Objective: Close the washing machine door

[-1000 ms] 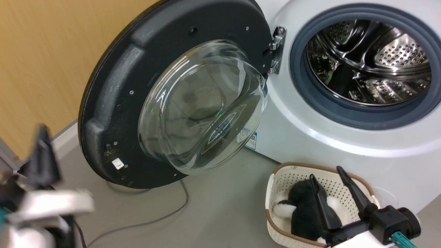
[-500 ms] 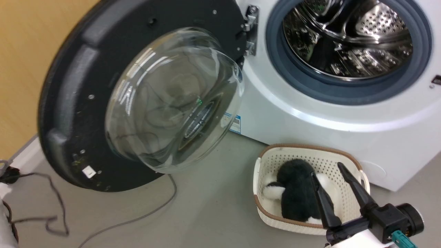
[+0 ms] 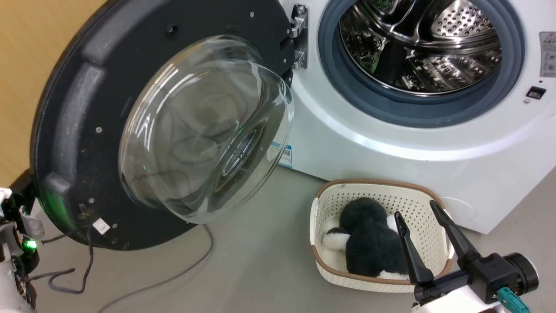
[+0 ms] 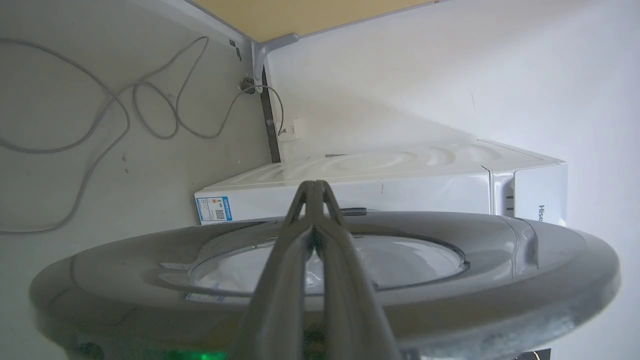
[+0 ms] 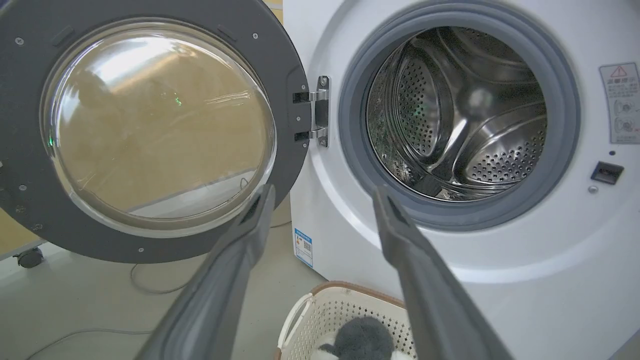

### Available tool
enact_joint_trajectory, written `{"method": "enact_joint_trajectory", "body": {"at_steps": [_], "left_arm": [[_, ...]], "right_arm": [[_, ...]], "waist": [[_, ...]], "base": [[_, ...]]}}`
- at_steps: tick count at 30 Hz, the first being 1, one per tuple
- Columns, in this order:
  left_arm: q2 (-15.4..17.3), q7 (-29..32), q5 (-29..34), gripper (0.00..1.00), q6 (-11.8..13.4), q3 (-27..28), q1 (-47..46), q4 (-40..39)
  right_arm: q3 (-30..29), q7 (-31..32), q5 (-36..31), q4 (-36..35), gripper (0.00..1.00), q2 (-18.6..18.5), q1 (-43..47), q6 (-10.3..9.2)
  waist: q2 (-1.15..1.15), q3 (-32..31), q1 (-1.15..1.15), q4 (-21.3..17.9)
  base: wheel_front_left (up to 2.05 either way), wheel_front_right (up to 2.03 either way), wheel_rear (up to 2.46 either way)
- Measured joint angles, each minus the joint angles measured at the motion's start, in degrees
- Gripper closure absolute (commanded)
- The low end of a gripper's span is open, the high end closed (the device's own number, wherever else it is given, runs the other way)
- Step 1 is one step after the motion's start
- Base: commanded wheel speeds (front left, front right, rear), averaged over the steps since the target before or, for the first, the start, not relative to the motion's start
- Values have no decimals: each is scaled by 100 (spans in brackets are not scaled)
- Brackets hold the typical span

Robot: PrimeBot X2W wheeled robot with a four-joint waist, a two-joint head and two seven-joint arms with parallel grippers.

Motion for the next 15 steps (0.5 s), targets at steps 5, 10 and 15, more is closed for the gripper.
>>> {"method": "enact_joint_trajectory", "body": {"at_steps": [5,10,15], "left_arm": [[-47,558,-234,100,-125,-32,225,-176],[-353,1330,-398,100,-241,-314,681,-702],[-854,1981,-534,100,-129,-641,1291,-1588]], "right_arm": [[-51,-3,9,47,0,1,3,0],[-183,-8,51,104,0,1,19,0],[-293,-30,154,136,0,2,89,0]], "waist": [[0,-135,0,-22],[0,-303,0,-49],[0,-483,0,-122]], "base": [[0,0,0],[0,0,0],[0,0,0]]}}
